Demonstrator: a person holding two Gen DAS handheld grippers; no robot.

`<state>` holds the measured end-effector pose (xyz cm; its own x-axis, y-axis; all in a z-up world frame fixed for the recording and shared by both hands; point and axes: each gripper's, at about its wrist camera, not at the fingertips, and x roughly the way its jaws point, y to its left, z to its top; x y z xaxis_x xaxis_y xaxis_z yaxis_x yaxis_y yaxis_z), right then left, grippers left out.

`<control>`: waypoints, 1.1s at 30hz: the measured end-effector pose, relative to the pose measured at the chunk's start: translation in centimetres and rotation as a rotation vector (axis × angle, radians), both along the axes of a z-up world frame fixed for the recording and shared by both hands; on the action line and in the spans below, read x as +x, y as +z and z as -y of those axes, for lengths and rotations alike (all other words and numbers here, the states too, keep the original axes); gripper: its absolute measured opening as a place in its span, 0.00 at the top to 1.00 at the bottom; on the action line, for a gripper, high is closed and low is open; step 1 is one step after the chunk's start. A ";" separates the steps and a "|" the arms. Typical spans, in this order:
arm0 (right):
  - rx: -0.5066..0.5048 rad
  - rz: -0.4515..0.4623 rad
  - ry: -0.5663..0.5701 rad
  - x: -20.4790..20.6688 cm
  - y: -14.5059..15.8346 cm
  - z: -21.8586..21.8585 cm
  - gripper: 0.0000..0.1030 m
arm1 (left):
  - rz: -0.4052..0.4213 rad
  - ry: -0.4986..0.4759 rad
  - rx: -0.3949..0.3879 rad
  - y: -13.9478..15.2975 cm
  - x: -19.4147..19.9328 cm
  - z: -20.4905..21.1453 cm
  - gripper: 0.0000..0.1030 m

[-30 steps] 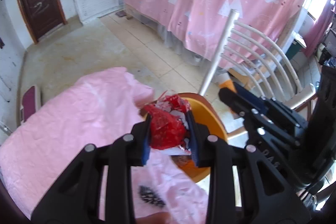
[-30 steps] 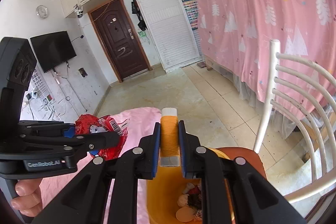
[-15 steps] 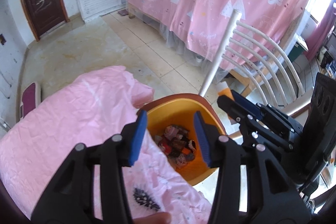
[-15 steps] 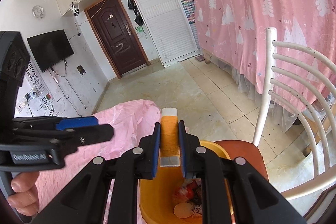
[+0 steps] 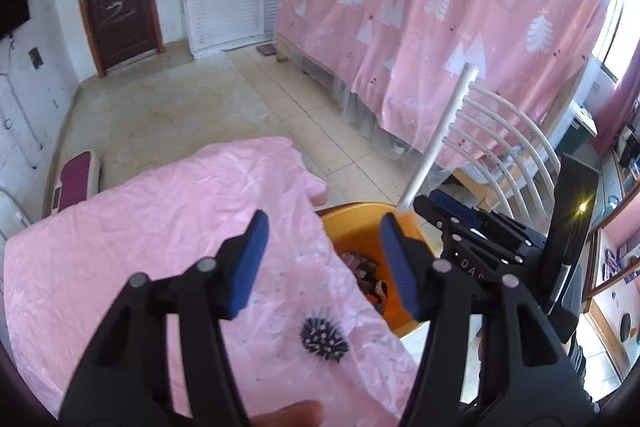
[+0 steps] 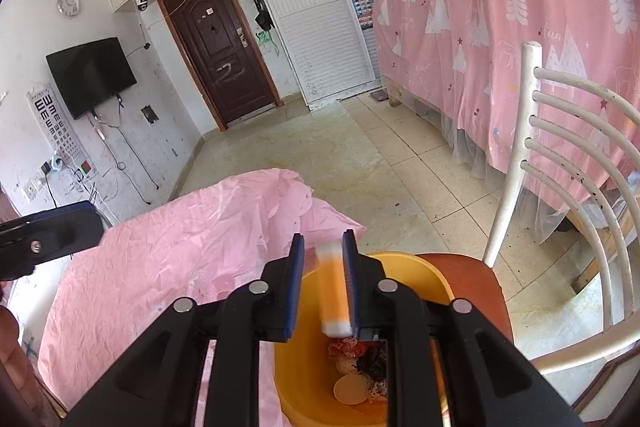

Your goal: Collect trash

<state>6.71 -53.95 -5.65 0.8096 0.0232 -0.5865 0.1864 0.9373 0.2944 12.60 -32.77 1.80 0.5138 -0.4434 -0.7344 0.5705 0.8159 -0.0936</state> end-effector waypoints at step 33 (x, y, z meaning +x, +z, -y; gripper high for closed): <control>-0.116 0.129 0.277 -0.5 6.2 -19.5 0.23 | 0.176 0.454 -0.067 1.6 -4.9 -22.2 0.34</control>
